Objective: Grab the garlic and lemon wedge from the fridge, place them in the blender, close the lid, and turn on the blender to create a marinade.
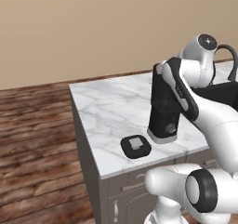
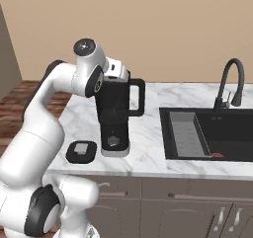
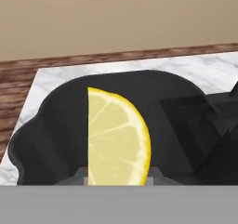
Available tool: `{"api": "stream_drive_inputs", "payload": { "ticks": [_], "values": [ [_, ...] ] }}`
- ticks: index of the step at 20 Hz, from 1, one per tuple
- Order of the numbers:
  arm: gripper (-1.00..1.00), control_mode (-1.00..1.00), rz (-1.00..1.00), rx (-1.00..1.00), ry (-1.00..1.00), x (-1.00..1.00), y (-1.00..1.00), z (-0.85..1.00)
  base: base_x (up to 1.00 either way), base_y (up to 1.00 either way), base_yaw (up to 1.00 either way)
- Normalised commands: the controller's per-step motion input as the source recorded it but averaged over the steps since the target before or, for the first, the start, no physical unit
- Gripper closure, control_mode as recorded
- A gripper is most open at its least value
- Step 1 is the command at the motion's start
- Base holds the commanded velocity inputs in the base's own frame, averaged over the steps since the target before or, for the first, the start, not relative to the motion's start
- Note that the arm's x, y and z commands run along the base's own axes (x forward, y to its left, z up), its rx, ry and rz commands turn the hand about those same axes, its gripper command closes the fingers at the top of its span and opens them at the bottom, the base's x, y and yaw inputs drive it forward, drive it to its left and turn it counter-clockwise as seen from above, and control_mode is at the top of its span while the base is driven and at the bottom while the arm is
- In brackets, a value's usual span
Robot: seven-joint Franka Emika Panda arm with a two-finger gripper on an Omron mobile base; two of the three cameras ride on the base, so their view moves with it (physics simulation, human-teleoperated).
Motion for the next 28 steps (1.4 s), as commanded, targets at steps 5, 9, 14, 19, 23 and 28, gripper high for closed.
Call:
{"api": "stream_drive_inputs", "payload": {
  "ticks": [5,9,14,19,23,28],
  "values": [
    [1.0,-1.0,0.0,0.0,0.05,0.39,0.0,-0.26,0.0,0.0,0.0],
    [1.0,-1.0,0.0,0.0,0.04,0.39,0.0,-0.13,0.0,0.0,0.0],
    [-1.0,-1.0,0.0,0.0,0.06,0.37,0.0,-0.12,0.0,0.0,0.0],
    [-1.0,-1.0,0.0,0.0,0.04,0.19,0.0,-0.13,0.0,0.0,0.0],
    [-1.0,-1.0,0.0,0.0,0.01,0.0,0.0,-0.03,0.0,0.0,0.0],
    [-1.0,-1.0,0.0,0.0,0.0,0.0,0.0,0.0,0.0,0.0,0.0]
  ]
}}
